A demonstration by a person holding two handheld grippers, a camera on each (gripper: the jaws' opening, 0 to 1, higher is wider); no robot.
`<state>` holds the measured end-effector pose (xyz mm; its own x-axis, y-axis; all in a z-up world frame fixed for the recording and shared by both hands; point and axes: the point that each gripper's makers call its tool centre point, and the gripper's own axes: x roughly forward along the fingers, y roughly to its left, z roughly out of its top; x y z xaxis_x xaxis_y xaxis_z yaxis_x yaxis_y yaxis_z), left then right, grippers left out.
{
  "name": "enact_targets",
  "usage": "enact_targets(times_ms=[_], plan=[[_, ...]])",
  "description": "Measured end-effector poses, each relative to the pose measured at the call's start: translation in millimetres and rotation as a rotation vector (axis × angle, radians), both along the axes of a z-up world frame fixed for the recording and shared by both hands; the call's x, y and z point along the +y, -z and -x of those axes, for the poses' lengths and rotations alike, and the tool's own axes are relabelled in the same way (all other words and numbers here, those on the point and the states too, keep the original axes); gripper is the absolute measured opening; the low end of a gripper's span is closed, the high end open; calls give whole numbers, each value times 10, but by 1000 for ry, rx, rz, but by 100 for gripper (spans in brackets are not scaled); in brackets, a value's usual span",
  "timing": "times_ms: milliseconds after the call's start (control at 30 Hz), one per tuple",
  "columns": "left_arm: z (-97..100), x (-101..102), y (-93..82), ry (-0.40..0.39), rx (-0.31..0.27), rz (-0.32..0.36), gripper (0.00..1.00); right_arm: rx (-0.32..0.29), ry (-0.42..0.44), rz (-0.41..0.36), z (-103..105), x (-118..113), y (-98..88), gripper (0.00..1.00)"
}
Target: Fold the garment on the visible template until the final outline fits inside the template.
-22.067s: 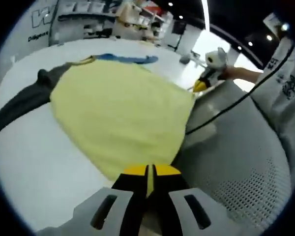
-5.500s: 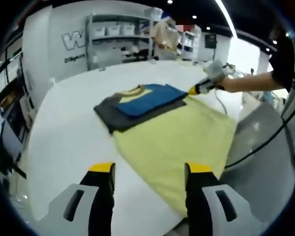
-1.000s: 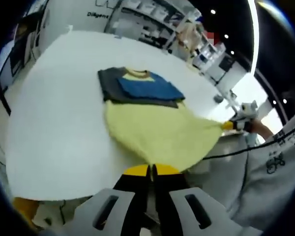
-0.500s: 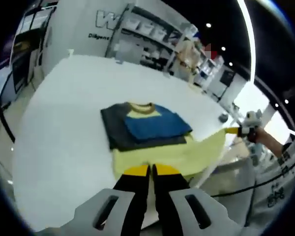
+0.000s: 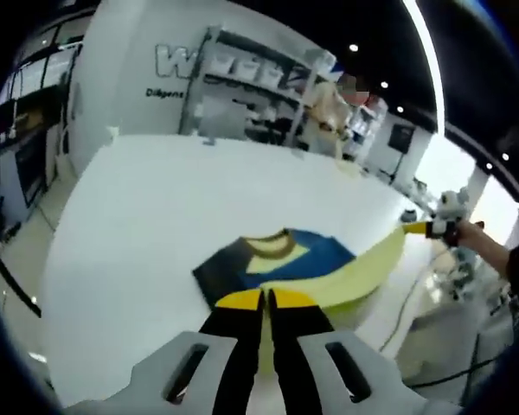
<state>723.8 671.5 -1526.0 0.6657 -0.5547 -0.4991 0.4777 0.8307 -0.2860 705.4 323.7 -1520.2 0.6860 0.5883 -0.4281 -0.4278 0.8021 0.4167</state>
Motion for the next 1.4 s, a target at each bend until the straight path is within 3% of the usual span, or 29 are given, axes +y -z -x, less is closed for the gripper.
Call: enact_targets(times_ms=[167, 367, 567, 633, 667, 733, 933, 1100, 1267, 1400], plan=[[-292, 92, 53, -30, -19, -39, 1, -22, -11, -10, -275, 0, -18, 0], [-639, 126, 282, -53, -2, -37, 1, -12, 4, -17, -543, 25, 100, 0], [-820, 129, 510, -66, 23, -44, 1, 29, -7, -13, -718, 17, 349, 0], [-887, 147, 616, -77, 44, -51, 1, 47, 11, -23, -877, -21, 493, 0], [-949, 162, 704, -87, 57, -54, 1, 48, 7, 10, -909, -34, 555, 0], [-961, 162, 725, -88, 60, -54, 1, 51, -1, 48, -946, -31, 631, 0], [-1032, 163, 1068, -97, 119, -89, 1, 63, 8, 64, -1128, -19, 844, 0], [-1053, 185, 1256, -127, 130, -88, 1, 93, 5, 93, -1186, -72, 1101, 0], [-1072, 140, 1254, -137, 114, -51, 1, 126, 28, 109, -1193, -143, 1250, 0], [-1073, 167, 1217, -86, 50, -122, 0, 116, 22, 176, -1133, -188, 1252, 7]])
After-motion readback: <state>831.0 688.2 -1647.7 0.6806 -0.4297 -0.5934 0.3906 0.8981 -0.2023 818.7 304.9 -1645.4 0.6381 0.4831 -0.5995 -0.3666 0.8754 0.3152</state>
